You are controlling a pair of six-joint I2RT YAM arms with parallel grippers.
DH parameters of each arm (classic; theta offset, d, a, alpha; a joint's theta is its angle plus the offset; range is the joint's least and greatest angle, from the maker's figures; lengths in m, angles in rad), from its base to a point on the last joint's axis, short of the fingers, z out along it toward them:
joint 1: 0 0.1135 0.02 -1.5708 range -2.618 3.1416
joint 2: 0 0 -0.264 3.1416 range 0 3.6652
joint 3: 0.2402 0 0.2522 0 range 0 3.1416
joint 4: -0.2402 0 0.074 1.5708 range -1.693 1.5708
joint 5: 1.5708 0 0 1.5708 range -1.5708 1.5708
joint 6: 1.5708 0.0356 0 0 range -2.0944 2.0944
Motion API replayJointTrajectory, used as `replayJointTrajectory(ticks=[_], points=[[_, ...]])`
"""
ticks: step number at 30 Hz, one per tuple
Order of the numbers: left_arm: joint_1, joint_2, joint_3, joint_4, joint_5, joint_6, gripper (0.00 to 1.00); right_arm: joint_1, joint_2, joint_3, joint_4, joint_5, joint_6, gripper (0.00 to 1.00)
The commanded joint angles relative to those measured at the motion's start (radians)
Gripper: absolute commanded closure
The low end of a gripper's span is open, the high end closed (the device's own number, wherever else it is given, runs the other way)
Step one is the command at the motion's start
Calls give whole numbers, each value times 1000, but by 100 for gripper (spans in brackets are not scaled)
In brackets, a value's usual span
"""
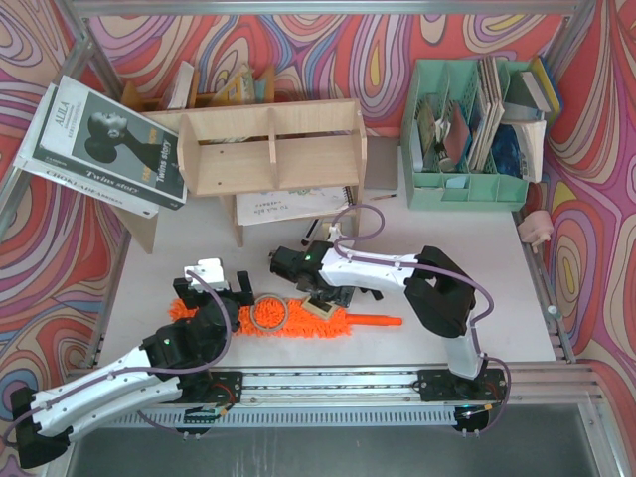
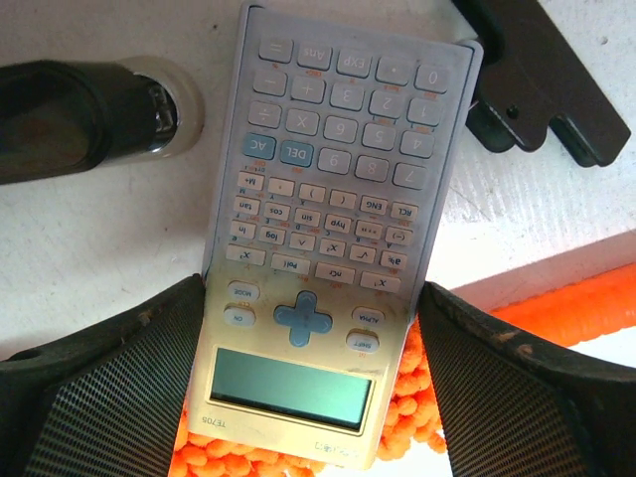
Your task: Dust the bookshelf with a duster
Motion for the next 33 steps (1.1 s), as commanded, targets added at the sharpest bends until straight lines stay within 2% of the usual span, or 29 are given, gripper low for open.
replayJointTrajectory(ticks=[1,17,33], points=[[-1,7,-18,48,7,13,2,-26,-33,-40,-37,46,46,25],[-1,27,-17,58,14,17,2,-113,-79,-100,34,73,69,26],[-1,70,-9,78,21,25,2,-149,-74,-86,29,158,106,26]])
